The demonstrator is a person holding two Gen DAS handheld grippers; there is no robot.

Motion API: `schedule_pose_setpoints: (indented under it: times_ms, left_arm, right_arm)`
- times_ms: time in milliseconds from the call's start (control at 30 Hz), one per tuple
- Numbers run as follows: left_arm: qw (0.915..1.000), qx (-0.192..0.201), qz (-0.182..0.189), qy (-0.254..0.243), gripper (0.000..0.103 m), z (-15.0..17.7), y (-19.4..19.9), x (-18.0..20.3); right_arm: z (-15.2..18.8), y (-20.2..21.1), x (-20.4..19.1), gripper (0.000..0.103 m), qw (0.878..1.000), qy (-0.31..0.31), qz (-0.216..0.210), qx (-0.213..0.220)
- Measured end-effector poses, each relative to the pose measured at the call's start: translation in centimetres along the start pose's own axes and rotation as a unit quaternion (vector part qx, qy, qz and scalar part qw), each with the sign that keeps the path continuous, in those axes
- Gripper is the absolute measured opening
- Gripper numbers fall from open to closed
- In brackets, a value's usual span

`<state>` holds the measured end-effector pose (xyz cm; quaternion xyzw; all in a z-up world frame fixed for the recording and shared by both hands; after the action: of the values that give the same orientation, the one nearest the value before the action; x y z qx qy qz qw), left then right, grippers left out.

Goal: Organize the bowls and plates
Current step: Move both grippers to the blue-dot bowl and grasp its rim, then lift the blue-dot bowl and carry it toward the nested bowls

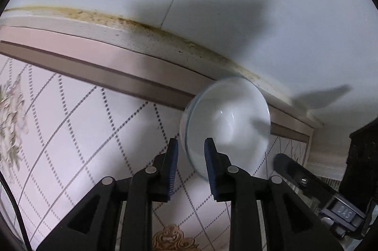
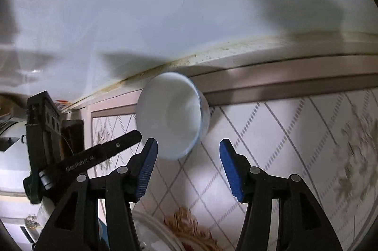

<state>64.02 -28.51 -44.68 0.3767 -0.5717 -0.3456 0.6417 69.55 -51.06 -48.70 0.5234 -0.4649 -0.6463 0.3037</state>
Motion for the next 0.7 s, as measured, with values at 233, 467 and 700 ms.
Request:
schedule_pose_setpoints:
  times_ms: [233,467,700]
  left_arm:
    - [0.9998,-0.013,-0.017,-0.008,0.021,-1.3,-1.9,0.1]
    - [0.9973,0.011,-0.052,-0.050,0.013,-1.8,-2.2,1.6]
    - [0.9957,0.018,-0.067,-0.062,0.008,-1.7,-2.2,1.1]
  right_arm:
    - [-1.1,-4.0,0.3,0.057,1.000,-0.016,0.007,-0.021]
    - [-1.7,-4.9,1.0,0.028,1.000,-0.012,0.023,-0.008]
    - [-1.8,-5.1,0.9,0.014,0.999,0.001,0.042,0.008]
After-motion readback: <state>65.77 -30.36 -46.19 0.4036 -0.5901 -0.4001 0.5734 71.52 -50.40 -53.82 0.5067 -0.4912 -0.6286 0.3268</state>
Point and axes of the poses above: each gripper's, at about its wrist camera, not at the fingertips, and y roughly against the way its jaws point, x to its right, z to its underside, the point moved 9 cm from there along -y, roughly the way its jaws point, and after that the axes turned 6 degrees about z, right-handed, at the moved point
